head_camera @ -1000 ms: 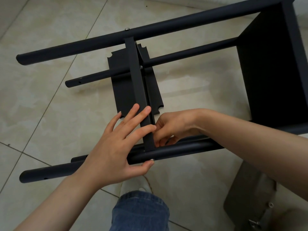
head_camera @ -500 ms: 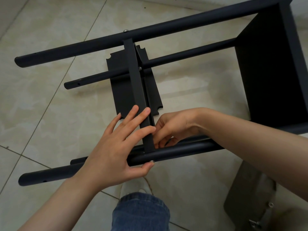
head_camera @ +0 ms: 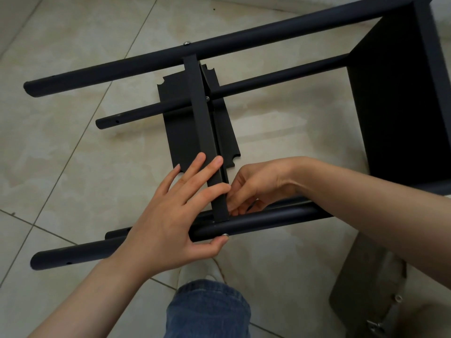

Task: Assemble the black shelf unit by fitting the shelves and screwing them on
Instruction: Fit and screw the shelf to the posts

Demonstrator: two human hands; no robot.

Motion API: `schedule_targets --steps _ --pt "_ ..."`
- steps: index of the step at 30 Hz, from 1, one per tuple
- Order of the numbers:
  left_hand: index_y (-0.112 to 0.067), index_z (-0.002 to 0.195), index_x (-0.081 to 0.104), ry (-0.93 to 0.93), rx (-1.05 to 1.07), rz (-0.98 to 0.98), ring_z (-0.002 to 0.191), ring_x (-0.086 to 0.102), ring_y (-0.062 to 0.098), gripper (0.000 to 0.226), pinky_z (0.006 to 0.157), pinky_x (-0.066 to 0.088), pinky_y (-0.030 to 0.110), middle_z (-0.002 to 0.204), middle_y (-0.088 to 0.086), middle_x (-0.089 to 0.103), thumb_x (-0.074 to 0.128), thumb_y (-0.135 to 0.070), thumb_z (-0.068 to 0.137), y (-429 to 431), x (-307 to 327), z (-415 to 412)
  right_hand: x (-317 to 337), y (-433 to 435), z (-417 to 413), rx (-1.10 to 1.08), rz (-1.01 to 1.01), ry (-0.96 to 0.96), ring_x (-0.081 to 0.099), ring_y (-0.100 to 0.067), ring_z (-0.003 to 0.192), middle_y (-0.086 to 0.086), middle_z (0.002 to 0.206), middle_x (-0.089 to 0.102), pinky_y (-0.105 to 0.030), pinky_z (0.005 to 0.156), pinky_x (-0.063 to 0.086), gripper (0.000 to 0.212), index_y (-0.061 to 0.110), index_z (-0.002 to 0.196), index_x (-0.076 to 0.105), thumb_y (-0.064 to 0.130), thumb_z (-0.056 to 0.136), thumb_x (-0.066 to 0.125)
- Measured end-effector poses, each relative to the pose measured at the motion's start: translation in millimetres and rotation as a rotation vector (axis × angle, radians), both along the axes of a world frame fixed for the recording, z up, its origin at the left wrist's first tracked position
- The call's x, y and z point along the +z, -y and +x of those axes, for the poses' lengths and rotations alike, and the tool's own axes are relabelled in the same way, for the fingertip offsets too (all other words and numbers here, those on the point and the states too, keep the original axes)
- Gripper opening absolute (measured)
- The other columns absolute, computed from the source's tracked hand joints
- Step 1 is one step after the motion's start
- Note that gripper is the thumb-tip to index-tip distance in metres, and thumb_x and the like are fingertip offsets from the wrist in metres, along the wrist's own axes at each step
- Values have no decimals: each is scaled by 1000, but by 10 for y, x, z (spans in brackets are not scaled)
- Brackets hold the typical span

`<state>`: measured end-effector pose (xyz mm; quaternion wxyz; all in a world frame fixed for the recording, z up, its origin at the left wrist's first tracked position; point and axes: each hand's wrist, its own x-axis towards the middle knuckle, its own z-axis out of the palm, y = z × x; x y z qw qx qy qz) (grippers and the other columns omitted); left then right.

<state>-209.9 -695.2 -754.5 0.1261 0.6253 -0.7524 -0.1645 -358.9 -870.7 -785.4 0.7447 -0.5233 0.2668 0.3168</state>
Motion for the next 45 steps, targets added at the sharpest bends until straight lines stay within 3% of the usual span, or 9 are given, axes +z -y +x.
schedule_targets --steps 17,23,29,36,45 --pt "-28 143 45 -4 3 -8 157 11 21 71 122 21 53 168 -3 19 62 -58 81 -1 -4 -4 -30 -85 65 -44 7 -13 64 -15 78 -7 84 70 -27 81 51 8 8 86 73 8 91 67" --pt "-29 143 44 -8 2 -7 157 10 20 70 124 17 48 169 -4 19 62 -58 81 -1 3 -5 5 -44 32 -45 47 2 64 -10 70 -3 75 70 -20 70 50 17 12 76 75 9 90 67" --pt "-29 143 45 -7 3 -7 157 11 21 70 124 18 47 169 -4 18 63 -57 81 -6 3 -3 -16 -122 91 -114 52 -8 64 -13 68 -9 78 67 -24 74 52 12 4 85 71 -2 90 61" --pt "-30 144 43 -4 1 -1 157 10 20 71 124 16 44 169 -5 17 62 -58 81 -2 5 -1 8 -82 47 -77 22 -1 63 -13 67 -7 73 68 -23 72 51 16 6 79 72 2 90 62" --pt "-30 145 43 0 -4 -2 157 10 20 72 124 18 44 169 -5 17 62 -58 81 -9 3 4 12 -78 46 -95 76 9 64 -16 74 -11 80 67 -26 77 52 10 2 88 71 0 91 62"
